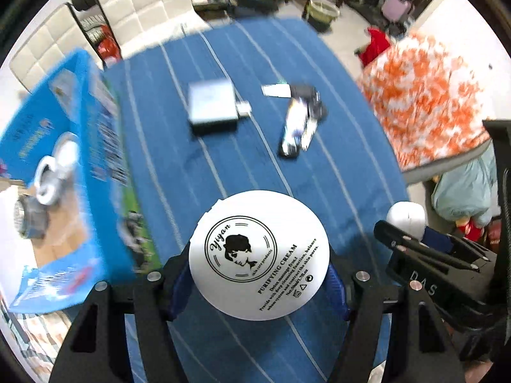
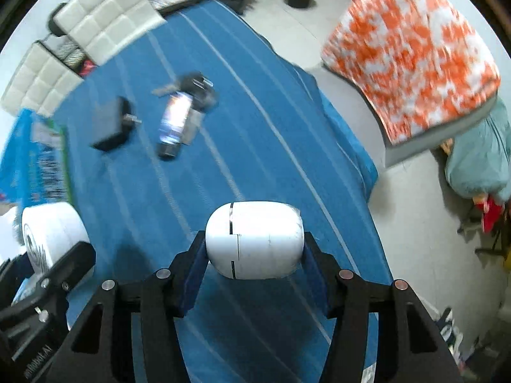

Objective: Organize rigid objects
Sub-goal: 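Carry the cream jar toward the blue box with the left tool while the right tool carries the case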

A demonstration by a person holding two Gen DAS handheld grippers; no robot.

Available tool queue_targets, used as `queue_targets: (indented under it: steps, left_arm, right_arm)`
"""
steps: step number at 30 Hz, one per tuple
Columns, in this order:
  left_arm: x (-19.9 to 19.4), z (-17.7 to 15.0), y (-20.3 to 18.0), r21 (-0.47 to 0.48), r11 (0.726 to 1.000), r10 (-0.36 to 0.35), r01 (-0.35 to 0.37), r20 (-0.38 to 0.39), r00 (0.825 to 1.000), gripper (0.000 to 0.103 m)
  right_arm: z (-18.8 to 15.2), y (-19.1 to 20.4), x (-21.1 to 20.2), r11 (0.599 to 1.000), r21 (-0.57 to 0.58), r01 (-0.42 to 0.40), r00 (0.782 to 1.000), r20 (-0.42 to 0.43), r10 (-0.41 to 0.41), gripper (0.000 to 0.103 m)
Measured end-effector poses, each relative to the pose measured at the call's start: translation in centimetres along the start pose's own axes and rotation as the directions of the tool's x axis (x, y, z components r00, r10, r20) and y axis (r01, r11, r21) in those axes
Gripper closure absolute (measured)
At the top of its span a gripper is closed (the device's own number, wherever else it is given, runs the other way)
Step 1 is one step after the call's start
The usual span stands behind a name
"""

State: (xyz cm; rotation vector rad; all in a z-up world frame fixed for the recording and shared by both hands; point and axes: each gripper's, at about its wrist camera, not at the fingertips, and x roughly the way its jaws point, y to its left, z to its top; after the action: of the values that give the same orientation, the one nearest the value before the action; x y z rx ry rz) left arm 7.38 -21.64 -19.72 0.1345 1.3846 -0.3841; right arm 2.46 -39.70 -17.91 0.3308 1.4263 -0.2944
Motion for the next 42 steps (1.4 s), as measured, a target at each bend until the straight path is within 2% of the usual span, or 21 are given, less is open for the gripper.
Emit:
queue_targets:
  steps: [6,12,17,21,26,31,33,36,42]
  left_arm:
    - [-6.6,-0.1,4.4,-0.050,0.999,-0.003,0.008,0.111,0.994,0.037]
    - [-11.8,-1.9,11.1,-0.161,0.986,0.073,-0.043,0.183,0.980,0.037]
    - [-14.4,-4.1,17.3,-0.286,0.949,0.195,-0.131,0.208,0.959,0.037]
    - [-15.7,-5.3,21.0,-0.346,0.925,0.243,-0.160,0.211,0.947,0.037]
    - [-16.5,-6.4,24.1,-0.384,0.908,0.266,-0.168,0.218,0.939,0.037]
    - [-14.8,-7.1,27.8,-0.422,0.897,0.229,-0.135,0.180,0.957,0.037]
    - [-12.6,-7.3,29.9,-0.447,0.889,0.173,-0.094,0.140,0.975,0.037]
    - [-9.2,-7.4,32.0,-0.476,0.877,0.108,-0.061,0.071,0.992,0.037]
    - [-4.1,-7.0,34.2,-0.498,0.867,0.001,-0.021,-0.040,0.999,0.037]
  right_arm:
    - [0.1,6.1,-5.3,0.987,-0.110,-0.115,0.990,0.066,0.122,0.044]
    - [-2.0,15.9,-9.0,0.938,-0.278,-0.207,0.968,0.081,0.237,0.044]
    - [-4.5,23.1,-10.1,0.892,-0.393,-0.222,0.959,0.078,0.273,0.044]
    - [-6.0,27.1,-10.3,0.867,-0.444,-0.226,0.956,0.070,0.285,0.044]
    - [-7.3,30.9,-10.1,0.847,-0.482,-0.224,0.956,0.061,0.288,0.044]
    - [-8.4,34.0,-5.9,0.830,-0.491,-0.264,0.957,-0.028,0.288,0.044]
    - [-8.5,34.9,-3.2,0.833,-0.474,-0.285,0.956,-0.075,0.285,0.044]
    - [-8.5,36.0,0.5,0.845,-0.441,-0.302,0.953,-0.137,0.269,0.044]
    - [-8.7,38.2,4.7,0.846,-0.446,-0.293,0.955,-0.180,0.236,0.044]
